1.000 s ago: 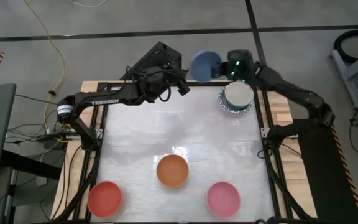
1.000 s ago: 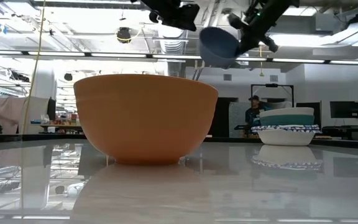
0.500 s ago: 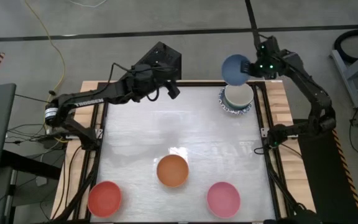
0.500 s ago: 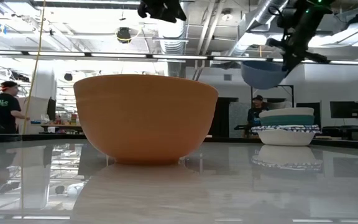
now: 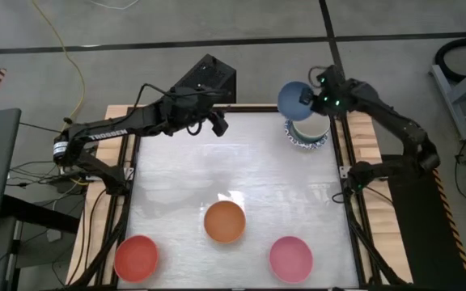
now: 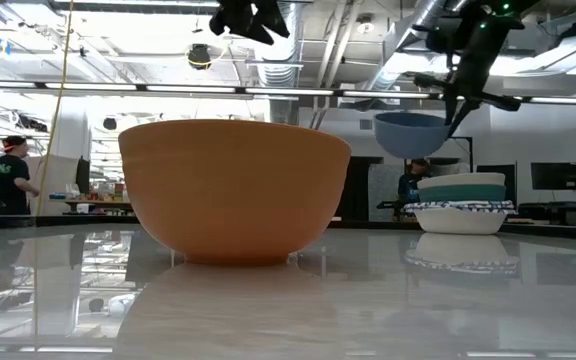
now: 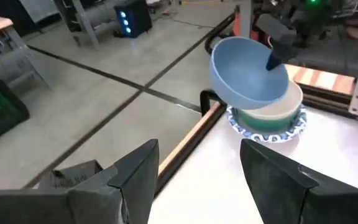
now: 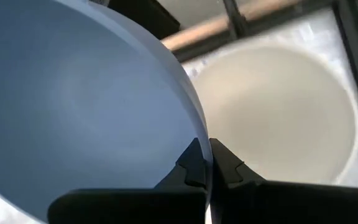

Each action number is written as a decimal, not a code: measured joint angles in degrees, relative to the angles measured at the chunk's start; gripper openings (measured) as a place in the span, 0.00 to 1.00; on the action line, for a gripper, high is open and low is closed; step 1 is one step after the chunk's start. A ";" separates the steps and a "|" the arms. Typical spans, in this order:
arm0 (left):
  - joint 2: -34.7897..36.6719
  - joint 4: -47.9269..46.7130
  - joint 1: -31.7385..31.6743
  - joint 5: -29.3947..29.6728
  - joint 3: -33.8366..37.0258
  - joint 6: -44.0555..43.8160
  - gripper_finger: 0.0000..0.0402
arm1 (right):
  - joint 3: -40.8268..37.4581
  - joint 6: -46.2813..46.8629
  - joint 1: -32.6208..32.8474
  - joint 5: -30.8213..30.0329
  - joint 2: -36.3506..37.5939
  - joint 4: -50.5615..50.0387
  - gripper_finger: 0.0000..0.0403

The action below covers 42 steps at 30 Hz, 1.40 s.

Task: Nest bowls inside each other
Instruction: Stack the blue bowl into the white bowl

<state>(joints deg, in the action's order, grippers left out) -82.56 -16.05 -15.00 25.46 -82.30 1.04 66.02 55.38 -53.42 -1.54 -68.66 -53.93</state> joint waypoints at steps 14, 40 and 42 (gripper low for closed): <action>0.52 -1.43 0.69 -5.12 0.00 -1.24 0.54 | -17.06 46.39 11.97 -20.20 17.40 3.00 0.02; 0.57 -4.38 0.65 -7.25 0.00 -4.84 0.54 | -21.35 55.40 14.99 -17.75 12.61 0.81 0.06; 0.57 -4.38 0.65 -8.06 0.00 -4.92 0.54 | -21.35 55.38 15.04 -17.71 12.52 0.74 0.09</action>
<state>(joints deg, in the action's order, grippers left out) -82.00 -20.43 -14.35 17.40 -82.30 -3.88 44.66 110.76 -38.39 -19.24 -56.14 -53.19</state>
